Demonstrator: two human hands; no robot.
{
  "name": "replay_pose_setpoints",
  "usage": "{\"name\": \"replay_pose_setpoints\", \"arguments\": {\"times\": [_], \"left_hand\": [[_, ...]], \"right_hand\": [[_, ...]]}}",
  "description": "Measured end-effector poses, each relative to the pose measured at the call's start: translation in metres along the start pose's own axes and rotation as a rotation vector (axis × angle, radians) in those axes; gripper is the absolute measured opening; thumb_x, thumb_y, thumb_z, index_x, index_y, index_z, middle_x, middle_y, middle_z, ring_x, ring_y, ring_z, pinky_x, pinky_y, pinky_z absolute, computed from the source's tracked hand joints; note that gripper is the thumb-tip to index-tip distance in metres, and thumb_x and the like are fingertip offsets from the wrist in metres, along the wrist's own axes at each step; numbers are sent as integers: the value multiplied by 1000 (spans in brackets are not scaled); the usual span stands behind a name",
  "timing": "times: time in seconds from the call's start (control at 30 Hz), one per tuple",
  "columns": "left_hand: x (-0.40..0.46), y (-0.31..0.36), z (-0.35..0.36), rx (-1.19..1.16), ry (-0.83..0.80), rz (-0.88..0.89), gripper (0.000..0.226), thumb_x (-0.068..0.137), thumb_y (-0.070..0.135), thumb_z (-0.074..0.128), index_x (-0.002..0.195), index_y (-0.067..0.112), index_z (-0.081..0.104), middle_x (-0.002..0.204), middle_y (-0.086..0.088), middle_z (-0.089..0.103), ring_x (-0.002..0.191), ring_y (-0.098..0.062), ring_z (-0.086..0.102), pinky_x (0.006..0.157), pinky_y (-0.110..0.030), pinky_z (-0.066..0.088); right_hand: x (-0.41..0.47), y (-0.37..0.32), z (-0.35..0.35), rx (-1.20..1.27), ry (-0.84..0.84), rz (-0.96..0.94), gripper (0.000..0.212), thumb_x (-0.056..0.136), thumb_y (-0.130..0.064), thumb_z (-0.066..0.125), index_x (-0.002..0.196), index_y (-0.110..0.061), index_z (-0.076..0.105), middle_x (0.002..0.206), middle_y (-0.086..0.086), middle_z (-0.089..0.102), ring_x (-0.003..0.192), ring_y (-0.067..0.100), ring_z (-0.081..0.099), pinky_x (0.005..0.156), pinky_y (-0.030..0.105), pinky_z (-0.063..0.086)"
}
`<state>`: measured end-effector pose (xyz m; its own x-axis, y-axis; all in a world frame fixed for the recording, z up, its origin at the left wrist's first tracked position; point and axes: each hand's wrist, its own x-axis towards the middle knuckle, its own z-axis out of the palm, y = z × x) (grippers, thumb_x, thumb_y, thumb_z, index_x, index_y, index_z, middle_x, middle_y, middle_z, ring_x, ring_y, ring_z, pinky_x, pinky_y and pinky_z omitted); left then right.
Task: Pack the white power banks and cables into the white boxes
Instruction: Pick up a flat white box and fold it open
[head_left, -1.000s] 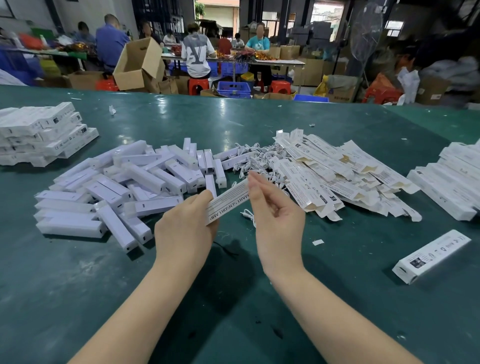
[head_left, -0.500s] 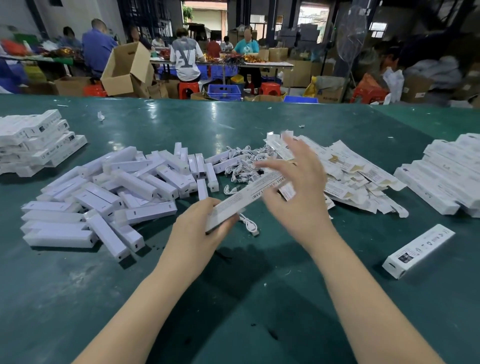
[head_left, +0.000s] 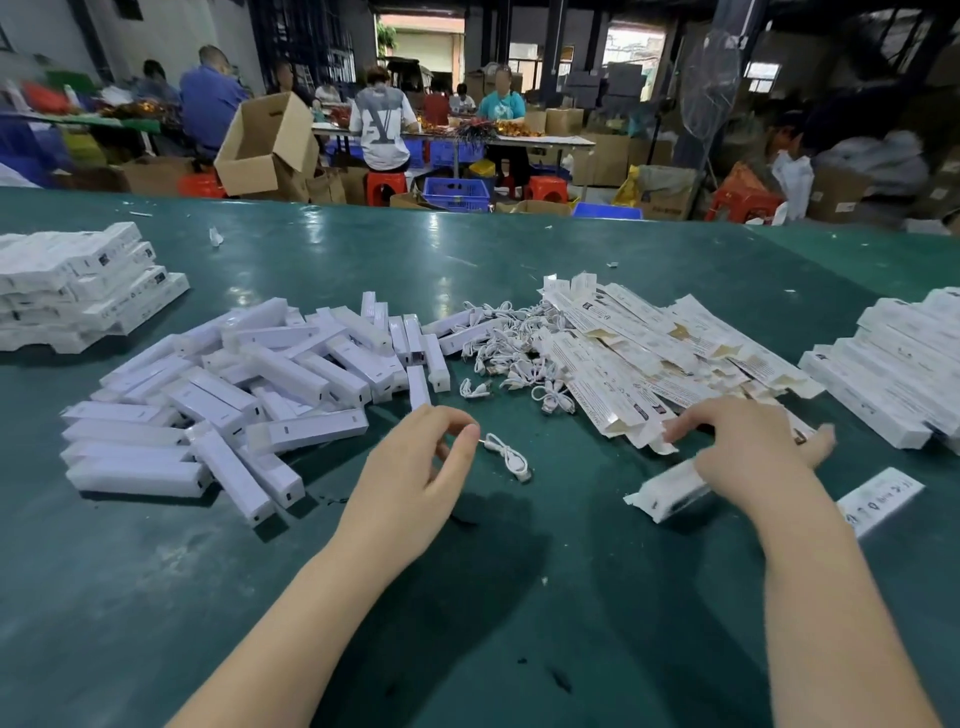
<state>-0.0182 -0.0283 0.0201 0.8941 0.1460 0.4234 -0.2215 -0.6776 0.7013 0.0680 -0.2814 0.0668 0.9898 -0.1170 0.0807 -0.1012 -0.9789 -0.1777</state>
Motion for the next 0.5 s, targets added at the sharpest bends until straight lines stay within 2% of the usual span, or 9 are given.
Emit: {"name": "replay_pose_setpoints", "arguments": {"times": [0.07, 0.13, 0.17, 0.2, 0.27, 0.3, 0.37, 0.43, 0.5], "left_hand": [[2, -3, -3, 109, 64, 0, 12, 94, 25, 51, 98, 26, 62, 92, 19, 57, 90, -2, 51, 77, -18, 39], [4, -9, -9, 195, 171, -61, 16, 90, 13, 55, 98, 22, 65, 98, 11, 59, 97, -11, 50, 86, -29, 40], [5, -12, -14, 229, 226, -105, 20, 87, 8, 55, 99, 20, 65, 101, 6, 59, 101, -16, 49, 89, -33, 40], [6, -15, -18, 270, 272, -151, 25, 84, 4, 54, 101, 18, 66, 105, 2, 60, 103, -21, 49, 91, -37, 40], [9, -23, -26, 402, 318, -255, 34, 79, 2, 56, 109, 15, 64, 114, -7, 59, 109, -30, 47, 94, -41, 35], [10, -27, -30, 476, 318, -311, 37, 78, 3, 57, 113, 13, 63, 117, -11, 57, 112, -33, 46, 97, -43, 32], [11, -33, -33, 577, 306, -389, 43, 76, 5, 58, 119, 10, 60, 121, -16, 55, 116, -36, 44, 104, -45, 25], [11, -36, -34, 619, 296, -408, 44, 76, 6, 59, 121, 10, 59, 121, -17, 55, 118, -36, 44, 109, -45, 21], [11, -35, -32, 609, 303, -388, 42, 77, 7, 58, 120, 10, 59, 119, -16, 55, 118, -36, 44, 112, -45, 19]], "right_hand": [[0, 0, 5, 111, 18, -52, 44, 80, -2, 47, 89, -38, 70, 80, -14, 56, 91, 18, 52, 107, 46, 28], [-4, -5, 7, 287, -49, -165, 31, 83, -11, 53, 87, -37, 70, 90, -11, 63, 79, 13, 58, 84, 33, 46], [-6, -8, 8, 349, -133, -253, 25, 82, -16, 59, 84, -37, 70, 97, -12, 64, 81, 7, 60, 76, 28, 47], [-8, -10, 10, 390, -245, -348, 19, 80, -20, 67, 82, -38, 71, 100, -15, 66, 86, 0, 60, 74, 22, 46], [-12, -13, 12, 434, -504, -446, 17, 73, -26, 80, 80, -39, 73, 102, -17, 68, 94, -7, 60, 81, 17, 47], [-11, -13, 13, 435, -573, -438, 20, 72, -23, 82, 80, -39, 74, 103, -14, 69, 96, -5, 61, 85, 20, 49], [-7, -8, 15, 379, -534, -347, 26, 76, -9, 75, 79, -34, 73, 101, -7, 68, 92, 6, 66, 79, 27, 55], [0, -1, 16, 305, -378, -224, 38, 80, 3, 58, 79, -33, 69, 99, -5, 67, 83, 13, 65, 65, 24, 52], [6, 1, 16, 303, -205, -168, 37, 81, -1, 53, 84, -36, 65, 107, -3, 66, 88, 16, 60, 70, 27, 45]]}}
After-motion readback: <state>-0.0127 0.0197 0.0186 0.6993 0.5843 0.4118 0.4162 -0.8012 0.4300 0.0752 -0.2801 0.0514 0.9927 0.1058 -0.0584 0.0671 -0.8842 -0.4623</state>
